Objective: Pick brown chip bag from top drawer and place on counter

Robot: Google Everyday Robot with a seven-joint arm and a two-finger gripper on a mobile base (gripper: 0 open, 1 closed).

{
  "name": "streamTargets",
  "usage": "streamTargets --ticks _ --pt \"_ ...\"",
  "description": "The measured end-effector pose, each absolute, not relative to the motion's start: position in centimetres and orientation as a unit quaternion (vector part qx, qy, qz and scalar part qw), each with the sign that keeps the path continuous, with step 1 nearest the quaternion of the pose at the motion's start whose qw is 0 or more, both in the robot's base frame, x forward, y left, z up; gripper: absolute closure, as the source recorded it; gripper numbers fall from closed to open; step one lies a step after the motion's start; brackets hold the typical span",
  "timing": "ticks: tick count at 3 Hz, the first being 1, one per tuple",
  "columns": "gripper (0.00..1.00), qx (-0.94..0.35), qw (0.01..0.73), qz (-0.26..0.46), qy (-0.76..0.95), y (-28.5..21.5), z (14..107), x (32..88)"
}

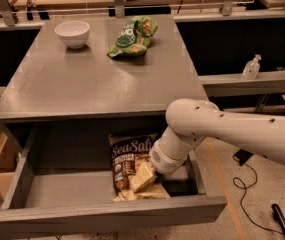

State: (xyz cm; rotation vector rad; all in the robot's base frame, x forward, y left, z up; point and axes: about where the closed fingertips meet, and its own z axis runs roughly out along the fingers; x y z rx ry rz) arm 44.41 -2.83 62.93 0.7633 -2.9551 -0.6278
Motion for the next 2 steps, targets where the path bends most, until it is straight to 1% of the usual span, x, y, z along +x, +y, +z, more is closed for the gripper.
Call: streamTargets --ticks 2 --pt "0.82 0.26 0.003 -0.186 -0.948 -2.3 65.6 42.9"
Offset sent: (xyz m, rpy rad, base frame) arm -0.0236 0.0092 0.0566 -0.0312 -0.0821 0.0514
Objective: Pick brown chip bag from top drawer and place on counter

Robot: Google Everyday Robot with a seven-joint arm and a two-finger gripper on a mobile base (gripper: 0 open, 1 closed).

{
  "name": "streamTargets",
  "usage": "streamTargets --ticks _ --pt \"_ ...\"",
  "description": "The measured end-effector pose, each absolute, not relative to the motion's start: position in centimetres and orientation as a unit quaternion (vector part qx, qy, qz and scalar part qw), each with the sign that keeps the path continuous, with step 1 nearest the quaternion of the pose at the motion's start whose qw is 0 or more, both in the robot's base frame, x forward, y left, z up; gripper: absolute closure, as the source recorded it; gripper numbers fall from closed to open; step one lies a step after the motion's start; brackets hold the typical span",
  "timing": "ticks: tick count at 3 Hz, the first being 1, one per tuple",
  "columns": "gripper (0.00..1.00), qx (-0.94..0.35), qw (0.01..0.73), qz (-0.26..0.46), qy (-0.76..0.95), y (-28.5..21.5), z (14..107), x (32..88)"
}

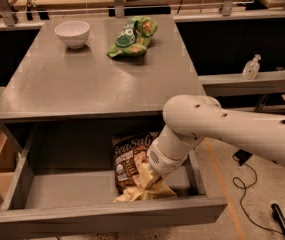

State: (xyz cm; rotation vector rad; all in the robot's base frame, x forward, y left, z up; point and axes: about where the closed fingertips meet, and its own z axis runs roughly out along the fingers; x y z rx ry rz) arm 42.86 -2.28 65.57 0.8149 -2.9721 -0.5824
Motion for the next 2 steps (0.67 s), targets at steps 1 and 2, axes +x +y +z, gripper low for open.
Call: streamTargets --ticks 1,2 --pt "1.0 0.296 -0.036 -0.181 -0.937 -1.8 69.9 42.0" --pt "1.0 0.326 -0.082 -0.186 -0.923 -2.2 74.3 41.2"
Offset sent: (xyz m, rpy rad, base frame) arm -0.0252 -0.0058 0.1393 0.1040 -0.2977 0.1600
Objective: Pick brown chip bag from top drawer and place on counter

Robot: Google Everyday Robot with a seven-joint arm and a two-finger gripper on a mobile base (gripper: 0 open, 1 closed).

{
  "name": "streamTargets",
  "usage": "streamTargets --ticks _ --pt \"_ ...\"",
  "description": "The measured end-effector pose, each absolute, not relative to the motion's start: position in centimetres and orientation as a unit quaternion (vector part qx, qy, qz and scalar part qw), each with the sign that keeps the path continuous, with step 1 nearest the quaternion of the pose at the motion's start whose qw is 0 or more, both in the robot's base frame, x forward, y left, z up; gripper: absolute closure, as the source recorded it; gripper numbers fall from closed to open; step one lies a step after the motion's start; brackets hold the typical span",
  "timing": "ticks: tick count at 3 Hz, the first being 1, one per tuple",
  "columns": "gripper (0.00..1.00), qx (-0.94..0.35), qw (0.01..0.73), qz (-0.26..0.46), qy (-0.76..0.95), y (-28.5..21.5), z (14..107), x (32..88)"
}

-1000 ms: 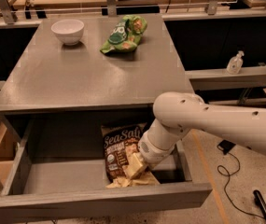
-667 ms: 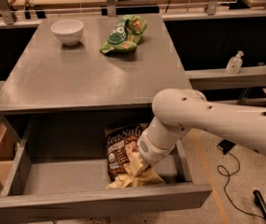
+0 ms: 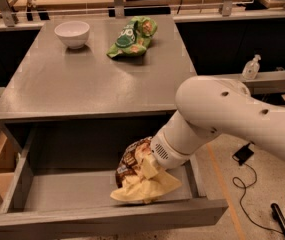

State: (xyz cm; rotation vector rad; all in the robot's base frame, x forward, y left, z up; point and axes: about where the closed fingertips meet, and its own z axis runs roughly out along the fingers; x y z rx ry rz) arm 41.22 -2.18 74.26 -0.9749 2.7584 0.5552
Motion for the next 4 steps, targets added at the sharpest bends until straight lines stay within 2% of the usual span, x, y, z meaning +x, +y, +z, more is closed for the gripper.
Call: streamTargets --ticks 2,4 --pt "1.0 -0.353 0.19 0.154 0.903 -5.0 83.3 40.4" --pt "1.0 -0.356 0.216 0.126 0.9 -5.4 86.1 39.9"
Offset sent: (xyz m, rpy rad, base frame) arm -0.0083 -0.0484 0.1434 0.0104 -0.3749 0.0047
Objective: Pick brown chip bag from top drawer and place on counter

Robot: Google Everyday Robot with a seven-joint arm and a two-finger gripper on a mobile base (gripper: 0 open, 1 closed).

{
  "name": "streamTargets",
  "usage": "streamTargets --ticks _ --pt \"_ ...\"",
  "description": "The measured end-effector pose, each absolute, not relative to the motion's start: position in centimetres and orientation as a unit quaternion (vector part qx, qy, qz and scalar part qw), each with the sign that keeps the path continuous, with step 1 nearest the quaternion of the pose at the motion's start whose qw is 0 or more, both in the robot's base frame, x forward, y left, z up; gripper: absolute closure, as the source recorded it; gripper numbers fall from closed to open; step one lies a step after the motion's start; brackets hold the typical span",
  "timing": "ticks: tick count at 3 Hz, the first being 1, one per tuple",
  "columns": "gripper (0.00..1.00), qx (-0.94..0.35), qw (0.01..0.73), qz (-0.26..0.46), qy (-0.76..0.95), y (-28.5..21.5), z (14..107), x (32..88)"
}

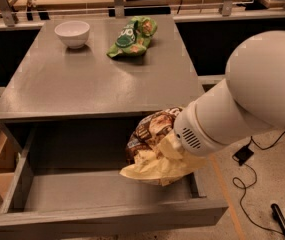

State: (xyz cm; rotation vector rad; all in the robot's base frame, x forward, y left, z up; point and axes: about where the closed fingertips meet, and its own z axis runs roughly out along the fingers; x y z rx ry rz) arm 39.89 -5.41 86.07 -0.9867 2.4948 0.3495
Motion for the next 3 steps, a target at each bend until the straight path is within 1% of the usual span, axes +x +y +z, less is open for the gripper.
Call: streamTargets --ticks 1,2,3 --pt "1.0 -0.356 0.269 0.075 0.892 -5.8 91.3 38.9" --pt "1.0 -0.365 0.304 0.041 0.879 -5.3 95.2 38.7" --pt "1.0 -0.365 0.305 0.041 0.879 -5.2 95.2 38.7"
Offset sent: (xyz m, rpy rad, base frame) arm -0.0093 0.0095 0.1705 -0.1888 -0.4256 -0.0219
